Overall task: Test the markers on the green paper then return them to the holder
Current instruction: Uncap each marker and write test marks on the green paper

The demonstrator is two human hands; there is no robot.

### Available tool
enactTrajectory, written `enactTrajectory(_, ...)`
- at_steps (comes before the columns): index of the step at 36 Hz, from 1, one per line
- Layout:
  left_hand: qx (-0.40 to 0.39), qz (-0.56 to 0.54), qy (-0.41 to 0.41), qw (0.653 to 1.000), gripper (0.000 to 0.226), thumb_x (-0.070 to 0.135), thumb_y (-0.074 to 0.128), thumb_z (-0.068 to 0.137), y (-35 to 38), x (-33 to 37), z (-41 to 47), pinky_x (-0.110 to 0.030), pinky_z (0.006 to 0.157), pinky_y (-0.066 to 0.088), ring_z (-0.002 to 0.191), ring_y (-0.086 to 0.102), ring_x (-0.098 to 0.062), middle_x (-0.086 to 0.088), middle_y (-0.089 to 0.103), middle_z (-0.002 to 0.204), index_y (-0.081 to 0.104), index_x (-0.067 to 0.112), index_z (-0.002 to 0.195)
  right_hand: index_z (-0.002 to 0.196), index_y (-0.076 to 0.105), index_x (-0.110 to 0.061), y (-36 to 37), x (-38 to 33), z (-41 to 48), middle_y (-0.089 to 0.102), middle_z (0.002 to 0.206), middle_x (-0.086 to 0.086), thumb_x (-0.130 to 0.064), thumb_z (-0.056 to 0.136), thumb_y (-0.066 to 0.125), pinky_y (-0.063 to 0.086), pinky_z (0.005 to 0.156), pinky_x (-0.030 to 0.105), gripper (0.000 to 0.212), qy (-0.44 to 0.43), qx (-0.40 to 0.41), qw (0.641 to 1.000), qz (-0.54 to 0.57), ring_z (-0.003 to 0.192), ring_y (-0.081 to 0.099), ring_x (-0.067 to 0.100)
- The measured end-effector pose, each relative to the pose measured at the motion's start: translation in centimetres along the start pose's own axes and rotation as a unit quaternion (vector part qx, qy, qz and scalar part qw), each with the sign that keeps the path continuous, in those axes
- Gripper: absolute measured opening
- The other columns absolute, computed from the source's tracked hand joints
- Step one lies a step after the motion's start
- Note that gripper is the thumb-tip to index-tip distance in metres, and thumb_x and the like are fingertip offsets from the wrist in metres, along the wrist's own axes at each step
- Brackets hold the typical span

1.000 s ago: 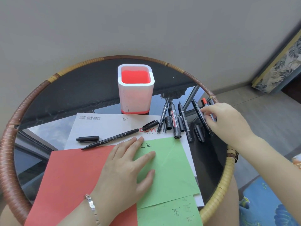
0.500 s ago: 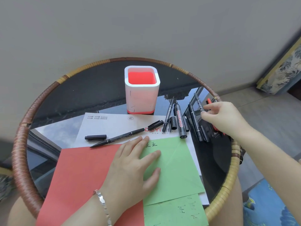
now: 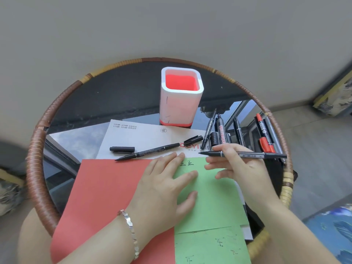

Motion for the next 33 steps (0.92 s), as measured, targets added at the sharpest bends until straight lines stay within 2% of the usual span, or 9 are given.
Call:
enactTrajectory(3,0.002,0.002,0.002,1.000,0.036,0.044,0.051,0.074,0.0,0.0,0.0,-0.037,0.095,0.033,0.111,0.056,-0.029,-0.012,0.062,0.120,0.069,0.027,0.100,0.072,0.063,-0.010,0.9,-0.1,0.3,0.071,0.062,0.004,-0.018,0.083,0.063,0.052,0.051,0.020,0.013,-0.027,0.014,0.998,-0.050,0.058,0.068,0.013)
enactTrajectory(6,0.000,0.002,0.003,1.000,0.036,0.043,0.051,0.074,0.0,0.0,0.0,-0.037,0.096,0.033,0.112,0.056,-0.029,-0.012,0.062,0.120,0.069,0.026,0.100,0.063,0.060,-0.007,1.4,-0.1,0.8,0.068,0.055,0.006,-0.024,0.077,0.071,0.047,0.050,0.016,0.025,-0.053,0.046,0.993,-0.093,0.050,0.063,0.011)
enactTrajectory(9,-0.002,0.005,0.001,1.000,0.037,0.044,0.050,0.074,0.0,0.0,0.0,-0.037,0.096,0.032,0.112,0.056,-0.029,-0.012,0.062,0.120,0.070,0.026,0.100,0.057,0.054,-0.002,1.3,-0.1,1.3,0.063,0.047,0.010,-0.025,0.077,0.071,0.041,0.049,0.011,0.035,-0.073,0.086,0.987,-0.118,0.042,0.056,0.008)
enactTrajectory(13,-0.002,0.003,0.000,1.000,0.037,0.043,0.050,0.074,0.0,0.0,-0.1,-0.038,0.096,0.032,0.112,0.056,-0.029,-0.012,0.062,0.120,0.070,0.027,0.100,0.050,0.047,-0.006,0.6,0.8,1.5,0.058,0.040,0.006,-0.021,0.080,0.067,0.042,0.046,0.017,0.039,-0.084,0.137,0.980,-0.120,0.037,0.052,0.013)
enactTrajectory(16,-0.004,0.002,-0.002,1.000,0.037,0.043,0.050,0.074,0.0,0.0,0.0,-0.038,0.097,0.032,0.112,0.056,-0.029,-0.012,0.061,0.121,0.069,0.027,0.100,0.051,0.046,-0.001,0.2,1.4,1.4,0.054,0.035,0.002,-0.014,0.082,0.062,0.043,0.045,0.018,0.037,-0.078,0.163,0.977,-0.116,0.034,0.049,0.012)
enactTrajectory(22,-0.002,-0.005,-0.006,1.000,0.037,0.043,0.050,0.074,0.0,-0.1,0.0,-0.038,0.097,0.032,0.113,0.055,-0.028,-0.012,0.061,0.121,0.070,0.026,0.100,0.050,0.048,-0.002,0.3,1.8,1.5,0.055,0.037,0.001,-0.013,0.079,0.061,0.042,0.051,0.027,0.034,-0.076,0.166,0.975,-0.123,0.037,0.046,0.013)
enactTrajectory(27,0.001,-0.007,-0.006,1.000,0.036,0.043,0.050,0.074,0.0,0.0,0.0,-0.037,0.097,0.032,0.112,0.056,-0.029,-0.012,0.061,0.121,0.070,0.026,0.099,0.050,0.048,-0.003,0.5,1.8,1.5,0.056,0.037,0.000,-0.011,0.078,0.062,0.041,0.045,0.023,0.033,-0.070,0.159,0.978,-0.112,0.035,0.046,0.013)
enactTrajectory(33,-0.005,-0.010,-0.009,1.000,0.037,0.043,0.050,0.074,0.0,-0.1,-0.1,-0.037,0.098,0.031,0.113,0.055,-0.029,-0.012,0.061,0.122,0.070,0.026,0.100,0.050,0.048,-0.003,0.6,1.9,1.6,0.057,0.038,0.003,-0.011,0.078,0.062,0.045,0.048,0.029,0.033,-0.068,0.163,0.978,-0.113,0.036,0.048,0.016)
Point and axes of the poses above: each hand's wrist, its own z-axis towards the middle knuckle, its own y-axis out of the palm, x = y × z, the point moved 7 cm from there along z, towards the middle knuckle
